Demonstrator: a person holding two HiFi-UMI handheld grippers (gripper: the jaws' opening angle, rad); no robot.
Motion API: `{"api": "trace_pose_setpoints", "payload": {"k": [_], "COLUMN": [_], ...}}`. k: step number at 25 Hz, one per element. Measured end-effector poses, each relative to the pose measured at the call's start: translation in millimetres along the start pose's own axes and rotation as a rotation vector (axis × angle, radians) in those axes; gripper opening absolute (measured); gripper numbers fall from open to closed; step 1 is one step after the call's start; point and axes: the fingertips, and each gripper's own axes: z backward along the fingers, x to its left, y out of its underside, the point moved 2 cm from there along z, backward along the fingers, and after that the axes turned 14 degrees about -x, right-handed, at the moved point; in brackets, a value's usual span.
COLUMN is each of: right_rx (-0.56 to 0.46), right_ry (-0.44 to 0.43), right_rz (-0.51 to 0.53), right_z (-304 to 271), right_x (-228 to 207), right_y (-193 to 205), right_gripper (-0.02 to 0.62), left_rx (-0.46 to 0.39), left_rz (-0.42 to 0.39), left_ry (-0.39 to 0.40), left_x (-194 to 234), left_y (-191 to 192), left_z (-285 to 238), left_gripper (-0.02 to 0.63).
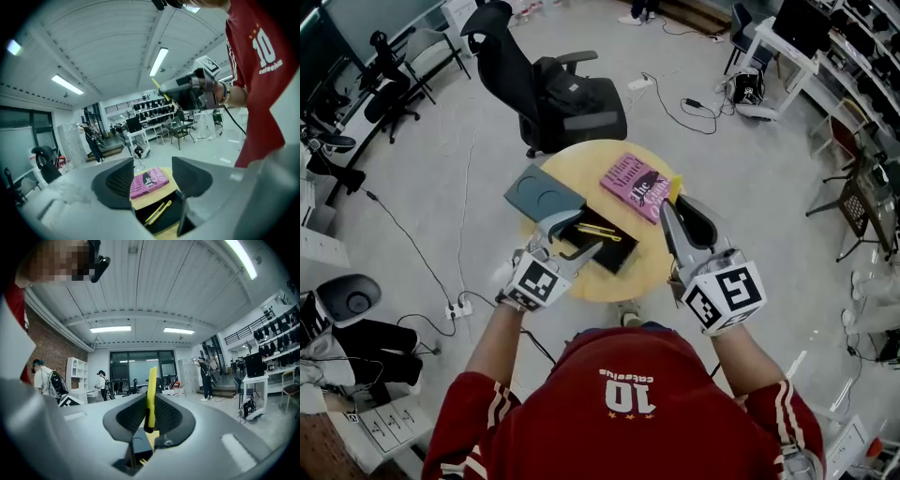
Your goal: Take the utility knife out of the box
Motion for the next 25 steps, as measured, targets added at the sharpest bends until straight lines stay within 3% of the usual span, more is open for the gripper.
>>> {"api": "trace_pose_setpoints", "payload": {"k": [6, 12, 16, 25], "right_rx": [0.035, 0.062, 0.084, 0.111], "right_ry": [0.015, 0.016, 0.008, 0.029], "right_rz": [-0.012, -0.028, -0.026, -0.028], "right_z": [0.7, -3.1, -2.5, -0.4], "right_x": [-10.1, -19.4, -22.3, -40.9], "right_y": [14.0, 27.0, 35.5, 42.8], "right_gripper": [0.049, 0.049, 0.049, 0.049], "left_rx": [0.169, 0.279, 0.394, 0.573], "left_rz": [0.050, 0.109, 0.105, 0.142], "left_ry": [0.137, 0.284, 0.369, 0.471], "left_x": [-19.3, -32.5, -40.3, -45.4], "left_y": [90.5, 167.2, 214.7, 276.7], "left_z": [-24.8, -52.3, -67.5, -91.3], "left_gripper": [0.255, 0.255, 0.255, 0.255]}}
